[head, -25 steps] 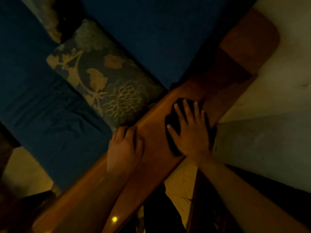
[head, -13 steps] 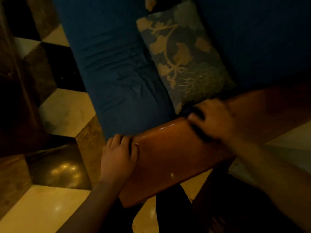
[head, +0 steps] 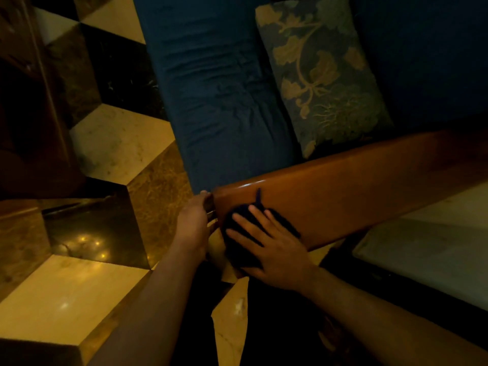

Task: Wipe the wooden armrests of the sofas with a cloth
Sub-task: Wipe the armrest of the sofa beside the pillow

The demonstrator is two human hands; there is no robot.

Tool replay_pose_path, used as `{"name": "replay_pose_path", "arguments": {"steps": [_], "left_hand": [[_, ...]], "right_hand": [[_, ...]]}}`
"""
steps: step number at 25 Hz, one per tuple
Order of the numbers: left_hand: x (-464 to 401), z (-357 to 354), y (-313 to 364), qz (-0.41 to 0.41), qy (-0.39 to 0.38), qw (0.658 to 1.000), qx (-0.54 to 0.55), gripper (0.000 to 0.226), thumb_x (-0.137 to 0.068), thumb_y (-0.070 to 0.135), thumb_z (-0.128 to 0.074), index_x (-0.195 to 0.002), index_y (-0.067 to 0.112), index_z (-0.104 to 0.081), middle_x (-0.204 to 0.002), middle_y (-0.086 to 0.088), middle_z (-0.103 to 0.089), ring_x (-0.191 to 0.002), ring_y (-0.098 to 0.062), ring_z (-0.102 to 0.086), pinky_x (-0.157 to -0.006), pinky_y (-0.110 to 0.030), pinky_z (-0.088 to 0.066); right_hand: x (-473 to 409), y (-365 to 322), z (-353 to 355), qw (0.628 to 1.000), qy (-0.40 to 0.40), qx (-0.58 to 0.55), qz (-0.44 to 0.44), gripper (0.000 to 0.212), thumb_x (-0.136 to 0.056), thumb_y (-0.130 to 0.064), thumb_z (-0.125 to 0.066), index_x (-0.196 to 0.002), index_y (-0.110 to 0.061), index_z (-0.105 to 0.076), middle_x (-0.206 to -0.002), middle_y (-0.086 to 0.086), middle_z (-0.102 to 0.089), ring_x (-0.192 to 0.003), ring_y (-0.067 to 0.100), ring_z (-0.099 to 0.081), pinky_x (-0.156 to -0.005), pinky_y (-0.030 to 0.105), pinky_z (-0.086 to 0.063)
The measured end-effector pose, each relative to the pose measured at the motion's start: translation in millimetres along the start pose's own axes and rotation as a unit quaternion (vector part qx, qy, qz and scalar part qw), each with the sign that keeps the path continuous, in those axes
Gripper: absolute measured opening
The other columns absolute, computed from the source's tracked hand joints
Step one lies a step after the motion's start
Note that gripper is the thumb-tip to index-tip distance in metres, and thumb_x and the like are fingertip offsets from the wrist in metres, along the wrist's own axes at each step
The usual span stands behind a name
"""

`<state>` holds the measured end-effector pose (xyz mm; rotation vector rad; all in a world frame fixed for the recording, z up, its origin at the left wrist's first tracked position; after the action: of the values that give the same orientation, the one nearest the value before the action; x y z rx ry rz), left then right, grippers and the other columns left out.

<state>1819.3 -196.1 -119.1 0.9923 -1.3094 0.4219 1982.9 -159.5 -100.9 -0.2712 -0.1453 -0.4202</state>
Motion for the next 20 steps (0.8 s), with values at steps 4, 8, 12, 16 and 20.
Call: {"name": "replay_pose_path", "arguments": {"steps": [4, 8, 12, 16, 20], "left_hand": [[-6, 0, -12, -0.041, 0.018, 0.996, -0.083, 0.039, -0.106, 0.043, -0.044, -0.135, 0.020, -0.057, -0.132, -0.010, -0.063, -0.118, -0.028, -0.061, -0.100, -0.049, -0.052], [-9, -3, -41, -0.033, 0.034, 0.998, -0.043, 0.048, -0.100, 0.065, -0.043, -0.122, 0.029, -0.066, -0.116, 0.004, -0.073, -0.108, -0.020, -0.065, -0.097, -0.047, -0.051], [-9, 7, -73, -0.055, 0.094, 0.992, 0.068, 0.043, -0.105, 0.054, -0.040, -0.102, 0.025, -0.071, -0.102, 0.000, -0.082, -0.087, -0.017, -0.076, -0.075, -0.036, -0.055], [5, 12, -121, -0.027, 0.125, 0.990, 0.061, 0.044, -0.098, 0.066, -0.043, -0.117, 0.031, -0.062, -0.103, 0.003, -0.075, -0.092, -0.024, -0.072, -0.066, -0.040, -0.059], [25, -3, -175, 0.060, 0.092, 0.977, 0.182, 0.062, -0.097, 0.070, -0.040, -0.142, 0.027, -0.047, -0.125, -0.020, -0.066, -0.107, -0.045, -0.069, -0.081, -0.054, -0.057]], "right_hand": [[61, 164, 38, 0.931, 0.080, -0.048, -0.354, 0.081, -0.094, -0.066, -0.040, -0.162, -0.025, -0.025, -0.172, 0.010, -0.017, -0.158, 0.040, -0.008, -0.123, 0.065, -0.016], [-3, 176, 56, 0.838, 0.140, -0.050, -0.526, 0.075, -0.098, -0.064, -0.032, -0.155, -0.015, -0.042, -0.164, 0.016, -0.035, -0.153, 0.046, -0.021, -0.122, 0.064, -0.017], [-50, 7, 9, 0.989, 0.100, -0.011, -0.108, 0.069, -0.094, -0.058, -0.047, -0.154, -0.025, -0.044, -0.161, 0.010, -0.043, -0.153, 0.042, -0.025, -0.124, 0.061, -0.016], [65, 29, -13, 0.995, 0.092, 0.006, -0.029, 0.066, -0.095, -0.033, -0.050, -0.159, -0.036, -0.036, -0.170, 0.002, -0.027, -0.158, 0.037, -0.016, -0.127, 0.057, -0.013], [127, 148, -6, 0.992, 0.098, 0.065, -0.039, 0.073, -0.093, -0.022, -0.050, -0.161, -0.037, -0.028, -0.171, 0.001, -0.024, -0.158, 0.035, -0.018, -0.127, 0.054, -0.013]]}}
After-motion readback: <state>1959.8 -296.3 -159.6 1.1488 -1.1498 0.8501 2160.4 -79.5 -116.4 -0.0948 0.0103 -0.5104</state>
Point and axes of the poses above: each hand's wrist, its own x-axis away from the middle knuckle, its own z-axis out of the back of the hand, y = z × x, the point moved 7 cm from there along -x, towards the middle knuckle
